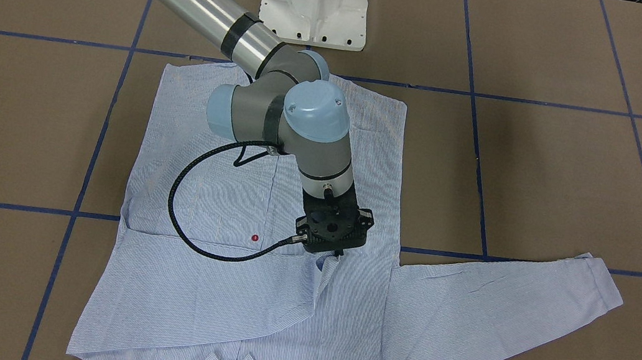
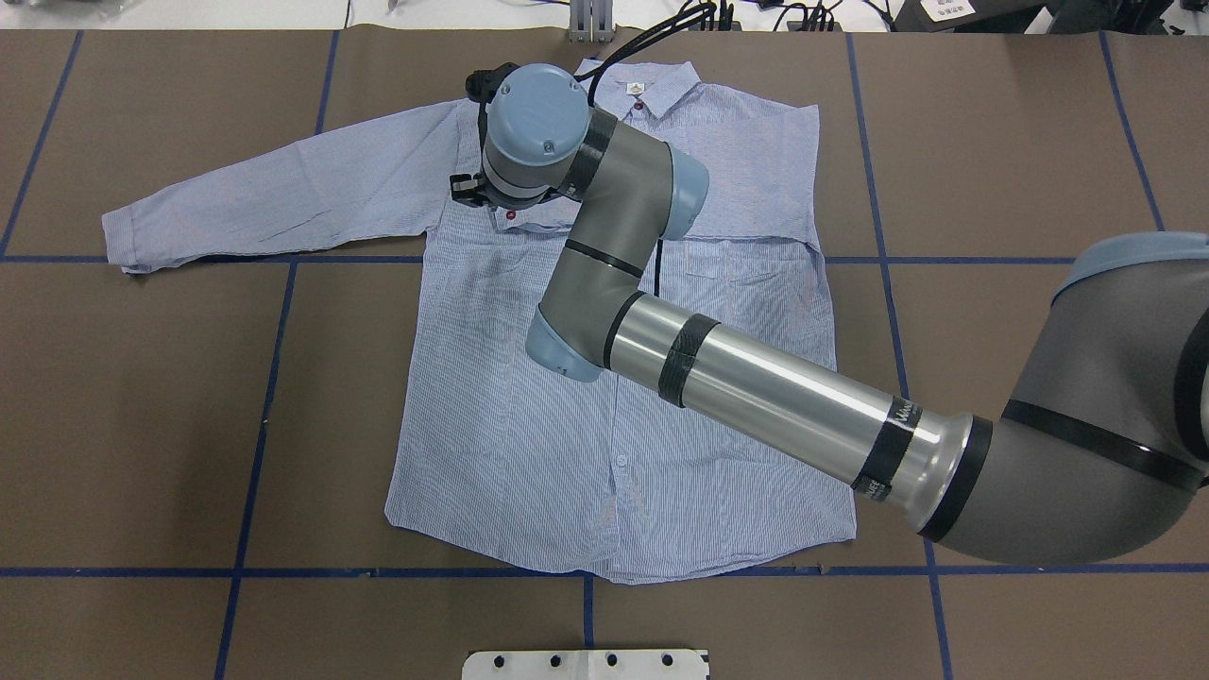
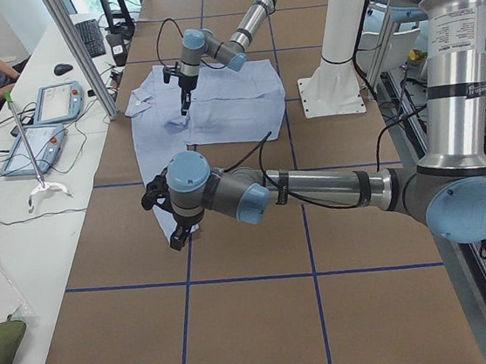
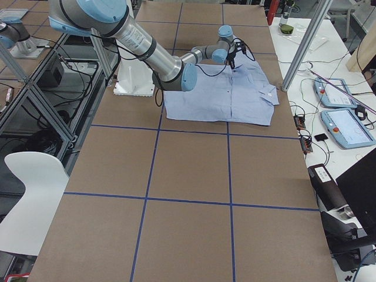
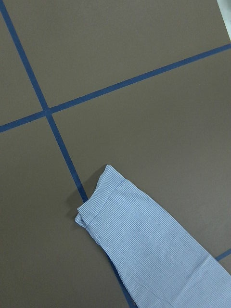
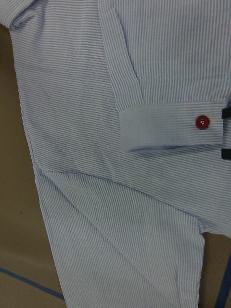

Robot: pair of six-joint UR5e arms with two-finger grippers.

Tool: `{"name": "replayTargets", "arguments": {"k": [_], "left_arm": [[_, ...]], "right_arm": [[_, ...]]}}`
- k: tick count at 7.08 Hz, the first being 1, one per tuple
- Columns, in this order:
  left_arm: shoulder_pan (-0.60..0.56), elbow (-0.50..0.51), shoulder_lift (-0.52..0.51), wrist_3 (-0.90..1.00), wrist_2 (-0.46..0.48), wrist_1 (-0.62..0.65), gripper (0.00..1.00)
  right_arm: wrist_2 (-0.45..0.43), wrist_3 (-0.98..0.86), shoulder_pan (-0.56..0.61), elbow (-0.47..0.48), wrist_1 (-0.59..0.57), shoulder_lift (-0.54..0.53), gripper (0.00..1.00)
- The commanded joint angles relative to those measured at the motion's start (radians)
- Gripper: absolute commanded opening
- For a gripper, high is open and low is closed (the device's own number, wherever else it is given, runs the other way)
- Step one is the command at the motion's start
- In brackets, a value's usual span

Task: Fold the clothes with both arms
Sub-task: 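Carry the cuff with the right gripper across the shirt toward the collar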

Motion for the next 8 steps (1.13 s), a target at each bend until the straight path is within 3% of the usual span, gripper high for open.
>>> {"name": "replayTargets", "arguments": {"k": [1,3,5,7,8], "left_arm": [[0.000,-0.006,-0.004,-0.046,-0.001,-0.003,1.00],[0.002,-0.005,-0.006,-0.069,0.000,-0.007,1.00],[0.056,0.019,-0.011,-0.284,0.016,-0.150,1.00],[0.165,0.044,-0.009,-0.548,0.171,-0.321,1.00],[0.202,0.065,-0.009,-0.619,0.224,-0.376,1.00]], "right_arm": [[-0.021,0.003,-0.006,0.000,0.002,0.026,1.00],[-0.008,0.032,0.000,0.052,-0.032,0.026,1.00],[0.089,0.014,0.056,0.290,-0.463,0.004,1.00],[0.233,-0.002,0.186,0.517,-0.628,-0.142,1.00],[0.277,-0.120,0.254,0.655,-0.732,-0.243,1.00]]}}
